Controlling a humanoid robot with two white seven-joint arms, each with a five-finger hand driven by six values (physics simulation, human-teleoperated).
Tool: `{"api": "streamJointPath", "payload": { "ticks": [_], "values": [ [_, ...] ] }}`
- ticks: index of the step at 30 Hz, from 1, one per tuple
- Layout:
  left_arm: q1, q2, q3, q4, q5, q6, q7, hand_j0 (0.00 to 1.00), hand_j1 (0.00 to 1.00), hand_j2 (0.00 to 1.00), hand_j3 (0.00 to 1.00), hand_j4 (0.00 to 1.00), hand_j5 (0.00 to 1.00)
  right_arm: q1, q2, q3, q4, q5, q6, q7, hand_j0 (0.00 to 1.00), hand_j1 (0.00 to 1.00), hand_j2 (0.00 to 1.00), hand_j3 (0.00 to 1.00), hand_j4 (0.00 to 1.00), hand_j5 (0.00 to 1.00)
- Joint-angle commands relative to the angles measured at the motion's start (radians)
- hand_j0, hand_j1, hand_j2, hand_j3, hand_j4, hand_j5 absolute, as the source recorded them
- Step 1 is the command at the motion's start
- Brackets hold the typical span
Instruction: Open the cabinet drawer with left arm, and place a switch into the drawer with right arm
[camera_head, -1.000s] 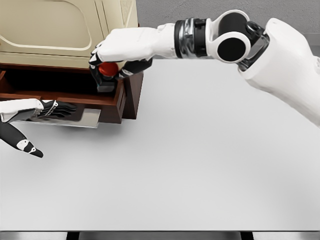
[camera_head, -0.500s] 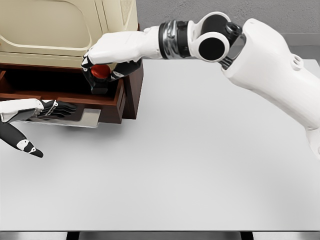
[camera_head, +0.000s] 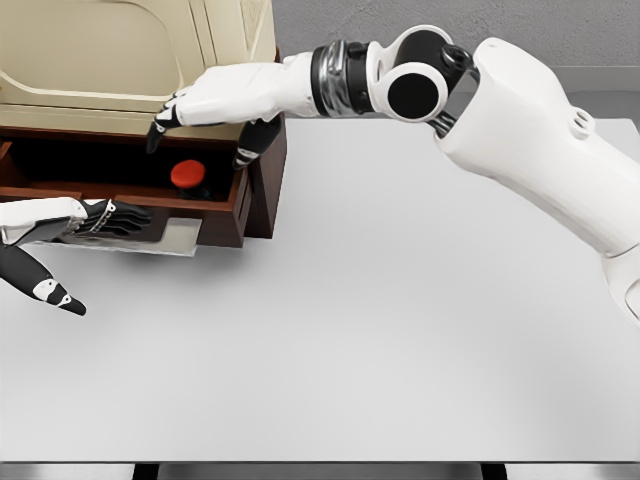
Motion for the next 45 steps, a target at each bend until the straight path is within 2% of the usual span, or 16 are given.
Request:
{"api": "streamJointPath", "payload": {
  "ticks": [1, 3, 5, 7, 8, 11, 14, 15, 18, 20, 22, 24, 28, 37, 41, 45],
  "values": [
    [0.0, 0.001, -0.025, 0.004, -0.069, -0.007, 0.004, 1.0, 1.0, 1.0, 1.0, 1.0, 1.0, -0.002, -0.005, -0.002, -0.017, 0.007, -0.006, -0.001, 1.0, 1.0, 1.0, 1.0, 1.0, 1.0],
    [0.0, 0.001, -0.025, 0.004, -0.069, -0.007, 0.004, 1.0, 1.0, 1.0, 1.0, 1.0, 1.0, 0.005, -0.057, -0.007, -0.132, 0.005, -0.029, -0.001, 1.0, 1.0, 1.0, 1.0, 1.0, 1.0],
    [0.0, 0.001, -0.025, 0.004, -0.069, -0.007, 0.004, 1.0, 1.0, 1.0, 1.0, 1.0, 1.0, 0.015, -0.164, -0.02, -0.215, 0.001, -0.143, -0.001, 1.0, 1.0, 1.0, 1.0, 1.0, 1.0],
    [0.0, 0.001, -0.025, 0.004, -0.069, -0.007, 0.004, 1.0, 1.0, 1.0, 1.0, 1.0, 1.0, 0.075, -0.264, -0.085, -0.218, -0.005, -0.289, -0.001, 1.0, 1.0, 1.0, 1.0, 1.0, 1.0],
    [0.0, 0.001, -0.025, 0.004, -0.069, -0.007, 0.004, 1.0, 1.0, 1.0, 1.0, 1.0, 1.0, 0.115, -0.327, -0.135, -0.218, -0.005, -0.312, -0.001, 1.0, 1.0, 1.0, 1.0, 1.0, 1.0],
    [0.0, 0.001, -0.021, 0.004, -0.069, -0.007, 0.004, 1.0, 1.0, 1.0, 1.0, 1.0, 1.0, 0.241, -0.501, -0.261, -0.213, -0.047, -0.312, -0.001, 1.0, 1.0, 1.0, 1.0, 1.0, 1.0],
    [0.0, 0.001, -0.019, 0.004, -0.069, -0.03, 0.004, 1.0, 1.0, 1.0, 1.0, 1.0, 1.0, 0.35, -0.606, -0.378, -0.2, -0.048, -0.312, -0.001, 1.0, 1.0, 1.0, 1.0, 1.0, 1.0],
    [-0.001, 0.001, -0.019, 0.004, -0.069, -0.03, 0.004, 1.0, 1.0, 1.0, 1.0, 1.0, 1.0, 0.376, -0.624, -0.405, -0.167, -0.048, -0.312, -0.001, 1.0, 1.0, 1.0, 1.0, 1.0, 1.0],
    [0.0, 0.002, 0.002, 0.004, -0.069, -0.081, 0.004, 1.0, 1.0, 1.0, 1.0, 1.0, 1.0, 0.411, -0.626, -0.412, -0.101, -0.047, -0.312, -0.001, 1.0, 1.0, 1.0, 1.0, 1.0, 1.0],
    [-0.001, 0.019, 0.018, 0.004, -0.069, -0.132, 0.004, 1.0, 1.0, 1.0, 1.0, 1.0, 1.0, 0.417, -0.623, -0.406, 0.004, -0.042, -0.312, -0.001, 1.0, 1.0, 1.0, 1.0, 1.0, 1.0],
    [0.0, 0.029, 0.025, 0.004, -0.069, -0.173, 0.004, 1.0, 1.0, 1.0, 1.0, 1.0, 1.0, 0.44, -0.623, -0.402, 0.06, -0.041, -0.312, -0.001, 1.0, 1.0, 1.0, 1.0, 1.0, 1.0],
    [0.0, 0.038, 0.03, 0.004, -0.069, -0.211, 0.004, 1.0, 1.0, 1.0, 1.0, 1.0, 1.0, 0.453, -0.621, -0.402, 0.061, -0.039, -0.312, -0.001, 1.0, 1.0, 1.0, 1.0, 1.0, 1.0],
    [-0.001, 0.038, 0.03, 0.004, -0.067, -0.296, 0.004, 1.0, 1.0, 1.0, 1.0, 1.0, 1.0, 0.466, -0.604, -0.413, 0.167, -0.038, -0.312, -0.001, 1.0, 1.0, 1.0, 1.0, 1.0, 1.0],
    [0.0, 0.055, 0.073, 0.004, -0.069, -0.406, 0.004, 1.0, 1.0, 1.0, 1.0, 1.0, 1.0, 0.486, -0.552, -0.404, 0.187, -0.039, -0.312, -0.001, 1.0, 1.0, 1.0, 1.0, 1.0, 1.0],
    [-0.001, 0.044, 0.075, 0.004, -0.069, -0.428, 0.004, 1.0, 1.0, 1.0, 1.0, 1.0, 1.0, 0.492, -0.509, -0.406, 0.255, -0.039, -0.312, -0.001, 1.0, 1.0, 1.0, 1.0, 1.0, 1.0],
    [-0.001, 0.015, 0.075, 0.004, -0.069, -0.439, 0.004, 1.0, 1.0, 1.0, 1.0, 1.0, 1.0, 0.494, -0.505, -0.406, 0.259, -0.039, -0.312, -0.001, 1.0, 1.0, 1.0, 1.0, 1.0, 1.0]
  ]
}}
